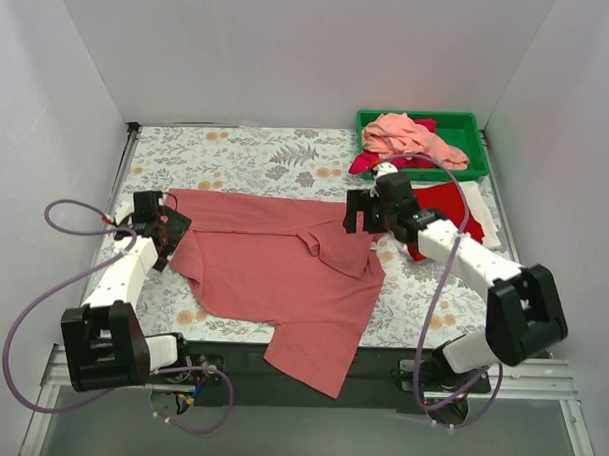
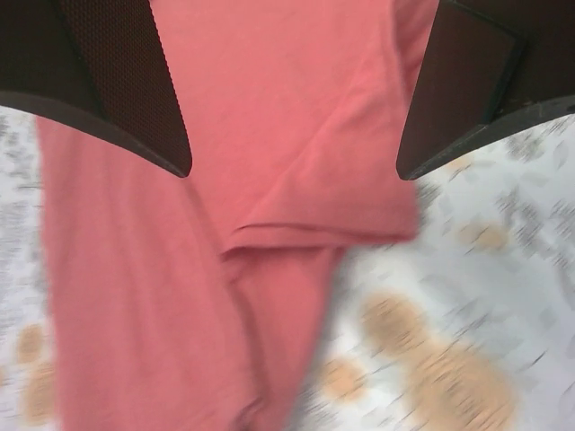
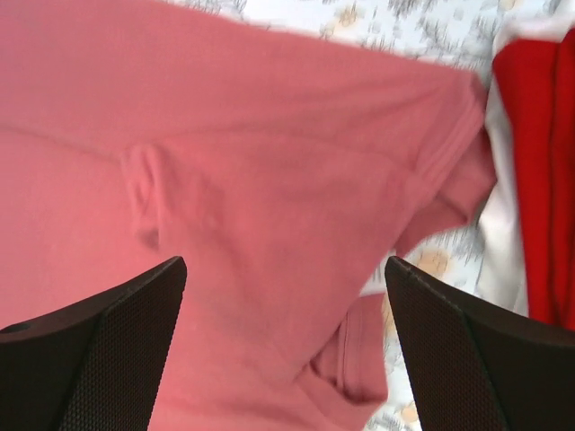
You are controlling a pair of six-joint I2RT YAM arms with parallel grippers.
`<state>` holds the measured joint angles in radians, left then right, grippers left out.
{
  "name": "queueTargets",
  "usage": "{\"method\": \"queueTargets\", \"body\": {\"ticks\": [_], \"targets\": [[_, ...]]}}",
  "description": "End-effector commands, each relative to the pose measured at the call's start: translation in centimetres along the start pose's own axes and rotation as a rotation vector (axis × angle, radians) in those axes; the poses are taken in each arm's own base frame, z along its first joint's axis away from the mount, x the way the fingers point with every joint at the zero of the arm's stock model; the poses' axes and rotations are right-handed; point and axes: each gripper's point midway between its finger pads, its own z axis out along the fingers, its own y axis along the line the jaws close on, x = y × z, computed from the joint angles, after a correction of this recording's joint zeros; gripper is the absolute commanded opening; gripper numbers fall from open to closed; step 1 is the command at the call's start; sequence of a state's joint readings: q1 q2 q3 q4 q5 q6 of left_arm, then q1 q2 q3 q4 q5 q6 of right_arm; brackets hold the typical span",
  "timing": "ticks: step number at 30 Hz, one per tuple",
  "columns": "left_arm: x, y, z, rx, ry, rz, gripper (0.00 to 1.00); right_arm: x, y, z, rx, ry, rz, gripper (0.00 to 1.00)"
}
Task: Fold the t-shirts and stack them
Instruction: Fold the tshirt
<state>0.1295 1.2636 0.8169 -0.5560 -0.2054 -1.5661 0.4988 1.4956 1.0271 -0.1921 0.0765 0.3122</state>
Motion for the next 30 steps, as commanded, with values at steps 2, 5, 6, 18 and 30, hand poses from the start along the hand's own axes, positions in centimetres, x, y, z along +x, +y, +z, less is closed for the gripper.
{"method": "queueTargets", "body": {"ticks": [2,5,6,18,30], "targets": [[1.9,4.7,-0.7,-0.089,-0.022,-0.088,0.98,4.1,0.1,-3.1,-0.044,0.010,0.057,0.98],[2.5,4.1,-0.3,-0.033,-0.007,-0.108,0.97,4.9,0.7,-5.4,-0.097,-0.021,0.090,0.97],[3.1,4.9,0.3,-0.069,0.005,-0.108,0.92,6.1,0.3,-6.1,-0.097,-0.024,0.102,0.97],[4.2,8.6,3.4,-0.240,0.012,-0.165,0.61,7.6,-0.1,-8.7,-0.127,-0.067,0.099,0.98],[4.3,8.5,4.1,-0.179,0.012,-0.182,0.00,8.5,-0.3,-8.8,-0.121,-0.047,0.120,0.97]]}}
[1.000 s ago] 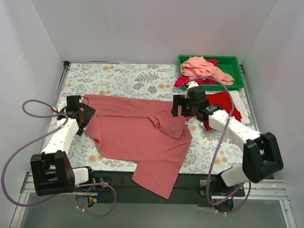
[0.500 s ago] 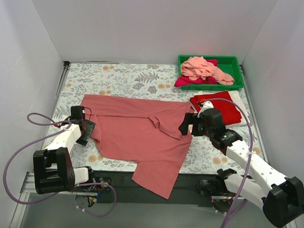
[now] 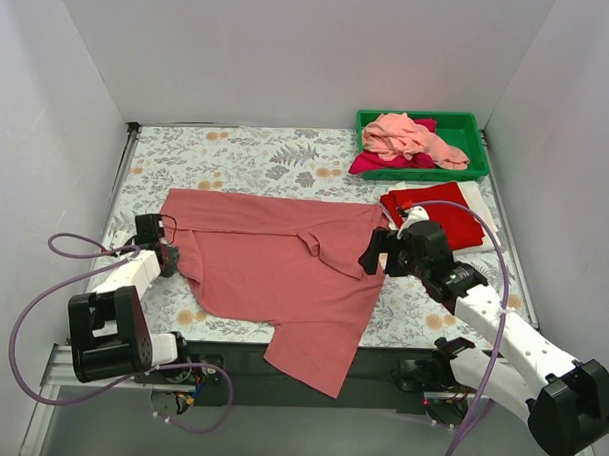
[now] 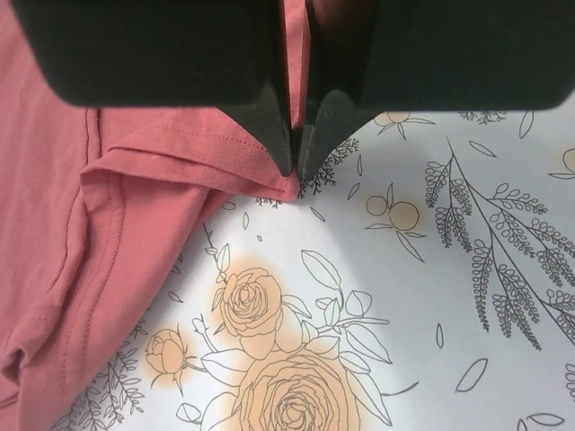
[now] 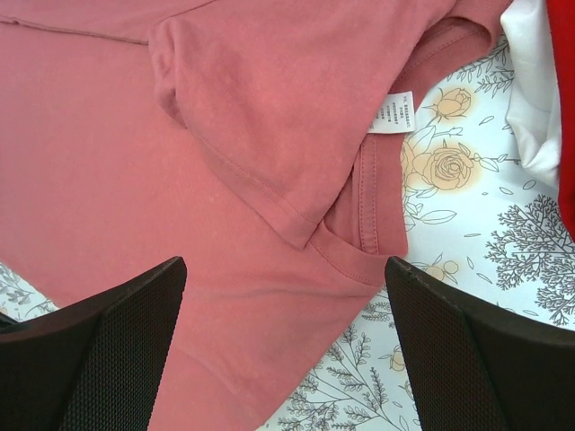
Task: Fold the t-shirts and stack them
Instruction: Fold the tshirt
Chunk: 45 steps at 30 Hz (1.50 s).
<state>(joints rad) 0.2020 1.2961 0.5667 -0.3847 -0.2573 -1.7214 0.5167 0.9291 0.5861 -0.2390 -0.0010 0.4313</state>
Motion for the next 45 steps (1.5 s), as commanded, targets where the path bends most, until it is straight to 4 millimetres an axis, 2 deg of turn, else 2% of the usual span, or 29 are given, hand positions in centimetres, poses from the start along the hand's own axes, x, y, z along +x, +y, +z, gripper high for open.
{"method": "queueTargets", "body": {"ticks": [1,4,6,9,11,12,14,15,18,19,20,22,23,25,27,28,29,35,41,45], "targets": [[0.8,1.9,-0.1,-0.029,0.010,0.005,0.00,0.0,0.1,-0.1,-0.007,-0.006,0.014,0.97],[-0.3,1.6,-1.2,-0.018,-0.036,-0.041,0.00,0.4,0.0,-0.3,-0.005,0.013,0.003,0.97],[-1.9,1.4,-2.9,-0.026,-0.088,-0.090,0.00,0.8,0.5,-0.5,-0.030,0.043,-0.013,0.97],[-4.1,2.5,-4.5,-0.086,-0.188,-0.158,0.00,1.5,1.0,-0.7,-0.032,0.074,-0.040,0.96],[-5.5,3.1,-6.4,-0.122,-0.238,-0.219,0.00,2.1,1.4,-0.8,-0.030,0.092,-0.068,0.96],[-6.3,3.6,-7.0,-0.144,-0.281,-0.237,0.00,2.8,2.6,-1.0,-0.063,0.110,-0.100,0.96],[-7.2,3.7,-8.3,-0.145,-0.318,-0.275,0.00,3.4,3.3,-1.0,-0.064,0.121,-0.137,0.96],[-7.4,3.7,-8.4,-0.143,-0.325,-0.273,0.00,4.2,4.5,-1.2,-0.096,0.144,-0.170,0.96],[-7.3,3.7,-8.2,-0.163,-0.313,-0.249,0.00,6.4,7.4,-2.2,-0.192,0.201,-0.278,0.94],[-7.1,4.3,-8.1,-0.198,-0.311,-0.244,0.00,7.2,8.0,-2.6,-0.215,0.220,-0.311,0.94],[-7.1,4.8,-7.9,-0.229,-0.314,-0.263,0.00,9.0,9.0,-3.5,-0.262,0.267,-0.375,0.94],[-7.6,5.0,-8.2,-0.275,-0.335,-0.274,0.00,10.8,10.1,-4.6,-0.307,0.309,-0.440,0.93],[-7.7,5.2,-8.4,-0.293,-0.336,-0.267,0.00,12.9,10.9,-5.8,-0.349,0.360,-0.505,0.93],[-8.4,4.8,-9.0,-0.289,-0.357,-0.271,0.00,14.8,12.1,-7.1,-0.400,0.410,-0.567,0.91],[-9.3,4.6,-9.7,-0.284,-0.386,-0.271,0.00,18.3,13.1,-9.0,-0.435,0.469,-0.710,0.91],[-9.5,4.5,-9.8,-0.279,-0.389,-0.276,0.00,18.3,13.1,-9.1,-0.434,0.471,-0.709,0.91],[-9.4,4.8,-10.0,-0.292,-0.390,-0.270,0.00,19.7,13.2,-9.6,-0.443,0.500,-0.762,0.90],[-8.9,5.8,-10.1,-0.298,-0.377,-0.281,0.00,23.6,13.2,-10.7,-0.445,0.600,-0.872,0.81],[-8.0,5.4,-9.6,-0.255,-0.337,-0.267,0.00,25.6,12.1,-9.7,-0.364,0.637,-0.913,0.73],[-7.0,5.5,-8.6,-0.242,-0.298,-0.258,0.00,26.7,12.6,-8.8,-0.337,0.615,-0.956,0.67]]}}
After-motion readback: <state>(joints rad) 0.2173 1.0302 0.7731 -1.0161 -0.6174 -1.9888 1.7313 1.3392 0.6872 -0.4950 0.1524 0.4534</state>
